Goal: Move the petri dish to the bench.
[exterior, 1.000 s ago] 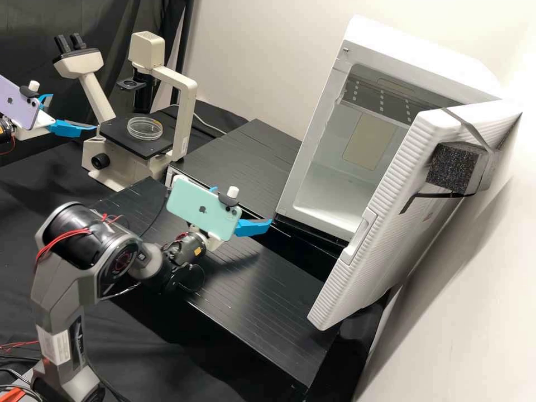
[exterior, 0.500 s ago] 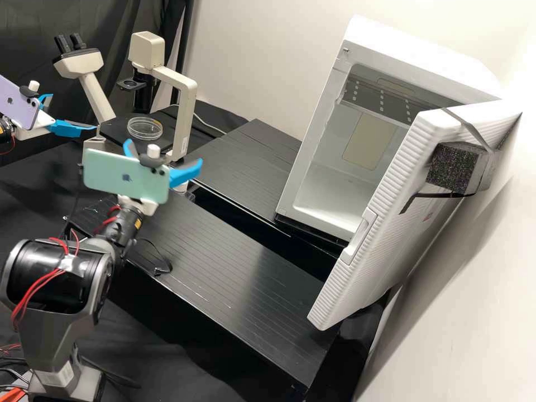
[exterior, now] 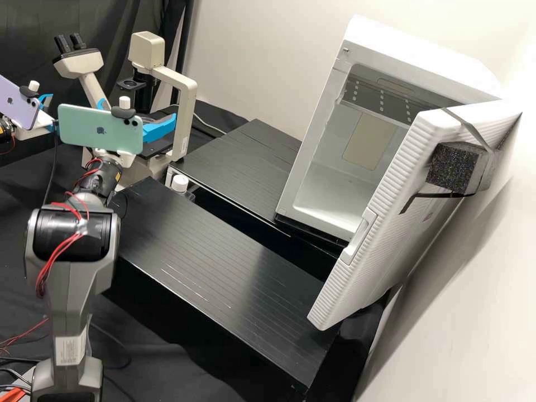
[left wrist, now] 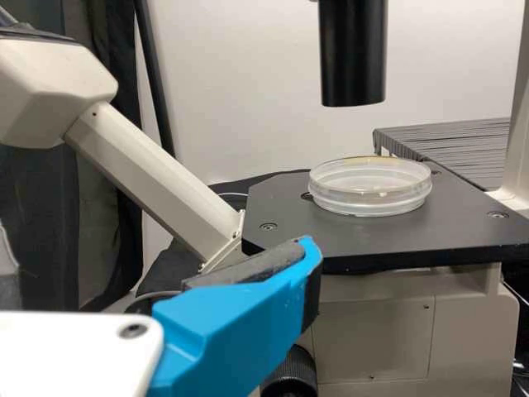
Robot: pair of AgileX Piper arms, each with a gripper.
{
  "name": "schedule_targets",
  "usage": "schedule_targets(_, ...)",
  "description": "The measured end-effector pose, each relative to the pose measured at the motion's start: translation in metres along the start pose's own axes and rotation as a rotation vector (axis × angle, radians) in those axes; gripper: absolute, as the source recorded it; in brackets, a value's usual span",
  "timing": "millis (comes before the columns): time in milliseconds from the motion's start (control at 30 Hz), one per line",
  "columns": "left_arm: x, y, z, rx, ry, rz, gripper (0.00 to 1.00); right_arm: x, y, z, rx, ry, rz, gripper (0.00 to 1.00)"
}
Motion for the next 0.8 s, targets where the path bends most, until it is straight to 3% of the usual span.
schedule_targets(100, 0.000, 0.000, 0.000, 0.000, 0.000, 0.000, 1.00, 0.018, -0.010, 0.001, 0.015, -0.023, -0.030, 1.00)
schedule_targets(367, 0.000, 0.000, 0.000, 0.000, 0.000, 0.000, 1.00, 0.059, -0.032, 0.001, 0.013, -0.070, -0.103, 1.00)
schedule_targets(500, 0.000, 0.000, 0.000, 0.000, 0.000, 0.000, 1.00, 0.074, -0.043, 0.003, 0.039, -0.093, -0.123, 1.00)
schedule_targets(800, 0.000, 0.000, 0.000, 0.000, 0.000, 0.000, 1.00, 0.103, -0.062, 0.008, 0.035, -0.144, -0.164, 1.00)
